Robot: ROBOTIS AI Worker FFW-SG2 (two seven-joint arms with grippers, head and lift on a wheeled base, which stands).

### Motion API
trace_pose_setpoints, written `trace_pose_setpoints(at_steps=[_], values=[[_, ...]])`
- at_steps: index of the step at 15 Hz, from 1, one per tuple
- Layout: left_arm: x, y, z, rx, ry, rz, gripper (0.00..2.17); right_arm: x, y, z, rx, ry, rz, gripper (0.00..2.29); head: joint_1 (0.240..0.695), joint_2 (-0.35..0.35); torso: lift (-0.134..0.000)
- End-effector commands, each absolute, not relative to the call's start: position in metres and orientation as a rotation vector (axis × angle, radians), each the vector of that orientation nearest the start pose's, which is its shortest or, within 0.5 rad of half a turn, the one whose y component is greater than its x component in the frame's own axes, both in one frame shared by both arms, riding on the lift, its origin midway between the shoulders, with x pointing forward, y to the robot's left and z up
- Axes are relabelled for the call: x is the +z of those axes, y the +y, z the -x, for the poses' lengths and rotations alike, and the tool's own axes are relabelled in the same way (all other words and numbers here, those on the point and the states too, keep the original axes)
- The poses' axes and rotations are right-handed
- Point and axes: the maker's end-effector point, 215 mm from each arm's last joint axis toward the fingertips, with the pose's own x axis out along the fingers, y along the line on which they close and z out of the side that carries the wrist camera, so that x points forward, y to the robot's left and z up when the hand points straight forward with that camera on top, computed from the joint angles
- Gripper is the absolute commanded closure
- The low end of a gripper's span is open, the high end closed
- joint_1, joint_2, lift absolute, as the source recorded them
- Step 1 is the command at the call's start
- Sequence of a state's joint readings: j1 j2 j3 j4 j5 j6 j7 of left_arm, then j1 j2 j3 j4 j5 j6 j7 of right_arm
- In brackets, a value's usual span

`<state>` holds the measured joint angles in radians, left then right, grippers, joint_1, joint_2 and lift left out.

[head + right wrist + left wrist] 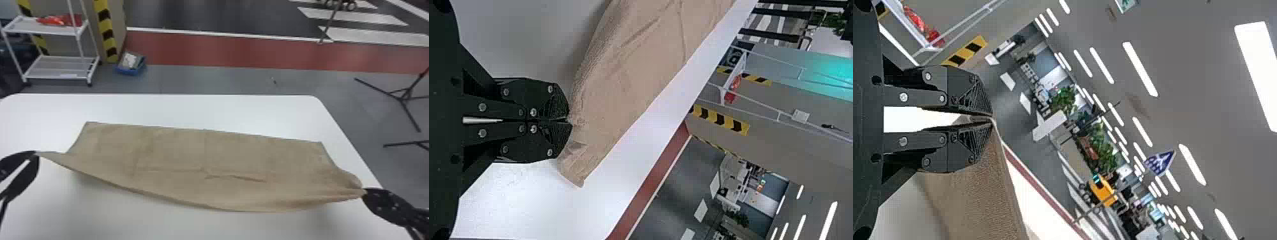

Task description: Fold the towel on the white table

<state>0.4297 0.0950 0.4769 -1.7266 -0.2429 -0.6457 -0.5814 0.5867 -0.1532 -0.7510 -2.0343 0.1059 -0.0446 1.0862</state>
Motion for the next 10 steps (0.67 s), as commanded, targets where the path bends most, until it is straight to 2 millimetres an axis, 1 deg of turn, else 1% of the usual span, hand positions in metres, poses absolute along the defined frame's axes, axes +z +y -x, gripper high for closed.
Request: trace_pose_setpoints(at_steps=[1,3,4,5,6,8,9,10], values=[[-0.337,0.345,-0.395,-0.332,-0.117,-0.673,1.0,-0.36,-0.432,-0.31,0.49,0.37,0.517,2.25,0.695,-0.15,-0.126],[-0.333,0.341,-0.399,-0.364,-0.112,-0.717,1.0,-0.357,-0.443,-0.318,0.463,0.375,0.499,2.25,0.695,-0.147,-0.126],[-0.332,0.336,-0.409,-0.374,-0.092,-0.751,0.99,-0.356,-0.45,-0.326,0.44,0.391,0.471,2.25,0.695,-0.15,-0.126],[-0.337,0.337,-0.424,-0.37,-0.047,-0.761,0.99,-0.357,-0.459,-0.335,0.413,0.415,0.433,2.25,0.695,-0.161,-0.126],[-0.338,0.332,-0.436,-0.381,-0.028,-0.765,0.99,-0.359,-0.466,-0.343,0.388,0.438,0.395,2.25,0.695,-0.169,-0.126],[-0.345,0.323,-0.469,-0.396,0.046,-0.744,0.99,-0.366,-0.481,-0.358,0.334,0.489,0.315,2.25,0.695,-0.186,-0.126],[-0.353,0.322,-0.482,-0.392,0.093,-0.738,0.99,-0.37,-0.484,-0.363,0.323,0.507,0.283,2.25,0.695,-0.195,-0.126],[-0.355,0.319,-0.496,-0.391,0.12,-0.741,0.99,-0.372,-0.486,-0.368,0.305,0.524,0.251,2.25,0.695,-0.203,-0.126]])
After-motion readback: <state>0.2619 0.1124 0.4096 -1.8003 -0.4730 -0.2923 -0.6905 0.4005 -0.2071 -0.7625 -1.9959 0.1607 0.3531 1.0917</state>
